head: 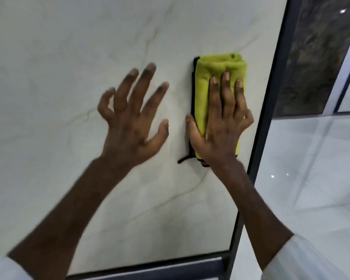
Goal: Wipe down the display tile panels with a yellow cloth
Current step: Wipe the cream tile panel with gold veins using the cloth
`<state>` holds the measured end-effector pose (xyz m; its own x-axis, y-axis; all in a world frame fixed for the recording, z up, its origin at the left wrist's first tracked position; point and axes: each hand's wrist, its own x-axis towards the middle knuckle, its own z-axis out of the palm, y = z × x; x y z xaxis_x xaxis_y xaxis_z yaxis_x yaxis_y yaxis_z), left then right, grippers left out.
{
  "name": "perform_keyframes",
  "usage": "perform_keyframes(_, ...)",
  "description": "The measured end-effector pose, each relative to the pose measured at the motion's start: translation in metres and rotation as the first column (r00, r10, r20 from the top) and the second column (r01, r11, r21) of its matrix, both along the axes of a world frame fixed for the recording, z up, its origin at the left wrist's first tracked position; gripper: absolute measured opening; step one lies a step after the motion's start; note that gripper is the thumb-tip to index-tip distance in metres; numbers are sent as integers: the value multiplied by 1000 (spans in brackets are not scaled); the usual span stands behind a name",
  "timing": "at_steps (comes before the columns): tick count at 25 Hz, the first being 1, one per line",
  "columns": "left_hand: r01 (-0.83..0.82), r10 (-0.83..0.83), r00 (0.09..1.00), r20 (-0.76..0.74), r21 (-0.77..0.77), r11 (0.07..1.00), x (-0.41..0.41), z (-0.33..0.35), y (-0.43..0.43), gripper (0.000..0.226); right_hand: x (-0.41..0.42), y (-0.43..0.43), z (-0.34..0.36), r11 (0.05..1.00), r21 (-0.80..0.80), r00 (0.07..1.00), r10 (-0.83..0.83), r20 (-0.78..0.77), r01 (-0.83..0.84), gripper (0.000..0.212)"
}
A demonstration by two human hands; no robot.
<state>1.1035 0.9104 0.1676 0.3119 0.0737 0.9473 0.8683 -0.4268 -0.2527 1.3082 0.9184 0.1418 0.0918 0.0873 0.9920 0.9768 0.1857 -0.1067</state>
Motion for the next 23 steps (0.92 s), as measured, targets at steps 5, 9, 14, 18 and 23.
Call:
perform_keyframes(5,-152,153,987,-40,29,988,-17,96,19,71,-3,-7,-57,998,-54,997,-22,77,27,75)
perform_keyframes(9,-242,247,960,-131,57,969,-26,89,33,71,-2,-1,21,1000,-14,995,-3,96,5,80)
perform_keyframes(14,-214,220,972,-82,74,974,-19,86,32,68,1,6,186,999,40,993,-2,121,-3,83)
perform_keyframes(18,-184,190,979,-78,85,979,-21,85,36,69,7,9,158,996,74,983,-69,171,57,80)
perform_keyframes(23,-72,81,989,-124,73,995,-28,95,24,70,-10,2,57,995,44,986,-92,138,87,79)
